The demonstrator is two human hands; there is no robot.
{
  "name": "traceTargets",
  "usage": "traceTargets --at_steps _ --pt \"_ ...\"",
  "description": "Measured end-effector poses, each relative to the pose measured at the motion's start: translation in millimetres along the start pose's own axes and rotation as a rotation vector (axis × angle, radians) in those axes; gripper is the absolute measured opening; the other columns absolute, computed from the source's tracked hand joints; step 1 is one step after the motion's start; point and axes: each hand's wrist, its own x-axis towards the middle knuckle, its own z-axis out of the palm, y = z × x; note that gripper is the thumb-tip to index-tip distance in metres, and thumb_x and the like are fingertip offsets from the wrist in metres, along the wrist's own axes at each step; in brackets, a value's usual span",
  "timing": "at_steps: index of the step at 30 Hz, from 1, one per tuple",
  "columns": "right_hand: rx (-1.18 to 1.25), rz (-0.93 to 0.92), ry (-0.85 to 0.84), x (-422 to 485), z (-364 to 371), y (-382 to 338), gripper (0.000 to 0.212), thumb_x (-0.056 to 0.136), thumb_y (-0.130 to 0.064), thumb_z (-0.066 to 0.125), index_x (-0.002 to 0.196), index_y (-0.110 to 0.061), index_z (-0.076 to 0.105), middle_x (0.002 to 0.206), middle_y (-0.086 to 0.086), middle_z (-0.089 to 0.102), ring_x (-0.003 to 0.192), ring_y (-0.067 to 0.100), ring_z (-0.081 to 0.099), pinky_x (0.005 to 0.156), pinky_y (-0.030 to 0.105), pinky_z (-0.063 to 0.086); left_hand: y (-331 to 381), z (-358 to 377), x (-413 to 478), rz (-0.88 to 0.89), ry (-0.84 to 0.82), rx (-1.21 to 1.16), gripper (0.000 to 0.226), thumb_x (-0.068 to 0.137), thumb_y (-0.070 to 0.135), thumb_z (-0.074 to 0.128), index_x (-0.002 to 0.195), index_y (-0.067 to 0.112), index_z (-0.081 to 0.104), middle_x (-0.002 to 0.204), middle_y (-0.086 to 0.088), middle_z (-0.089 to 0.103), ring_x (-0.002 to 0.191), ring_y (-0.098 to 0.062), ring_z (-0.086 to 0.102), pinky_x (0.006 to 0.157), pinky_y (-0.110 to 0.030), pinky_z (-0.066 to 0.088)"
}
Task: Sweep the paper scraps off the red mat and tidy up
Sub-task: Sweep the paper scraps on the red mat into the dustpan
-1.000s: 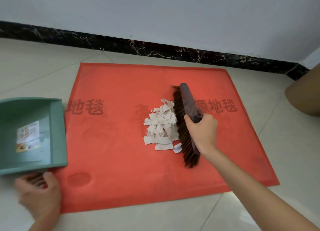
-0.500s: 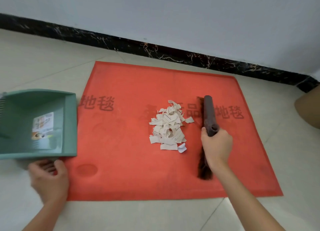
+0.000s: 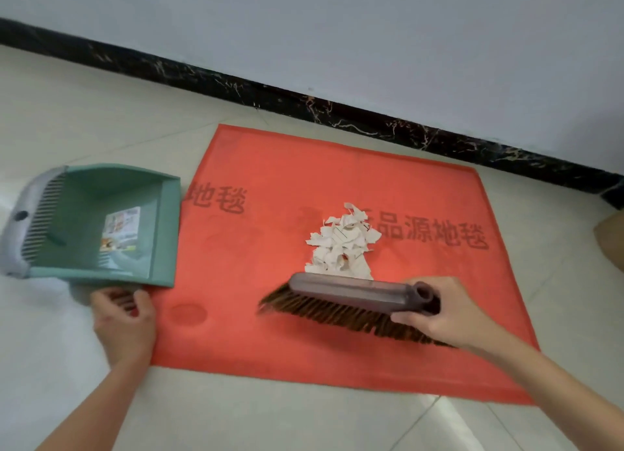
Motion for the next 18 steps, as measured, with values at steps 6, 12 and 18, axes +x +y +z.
traceTargets --at_steps 6,12,18 --pt "0.009 0.013 -0.183 54.3 34.0 9.7 0.024 0.07 -0.02 0.083 0.065 -0.017 0.06 0.053 -0.015 0.046 0.05 0.001 0.039 0.052 0.02 0.028 3.2 -2.0 -1.2 0.006 0.003 -0.017 0.023 0.092 0.011 0.057 0.105 -0.003 0.046 0.102 -0.029 0.059 0.086 -0.039 0.058 0.08 -0.047 0.045" --pt "0.044 0.058 -0.058 86.7 17.3 14.7 0.028 0.074 -0.02 0.082 0.069 -0.004 0.06 0.055 -0.008 0.048 0.048 0.001 0.038 0.051 0.019 0.028 7.9 -3.8 1.0 -0.057 -0.011 -0.127 0.015 0.09 0.013 0.055 0.101 0.008 0.046 0.1 -0.026 0.064 0.083 -0.034 0.063 0.077 -0.037 0.048" --pt "0.258 0.171 0.138 73.7 -19.1 14.0 0.017 0.072 -0.007 0.082 0.071 -0.006 0.065 0.053 -0.011 0.059 0.047 -0.002 0.051 0.046 0.012 0.038 2.8 -40.5 35.5 -0.457 0.009 -0.458 0.022 0.083 0.023 0.039 0.093 0.009 0.053 0.109 -0.029 0.061 0.058 -0.02 0.069 0.055 -0.027 0.056"
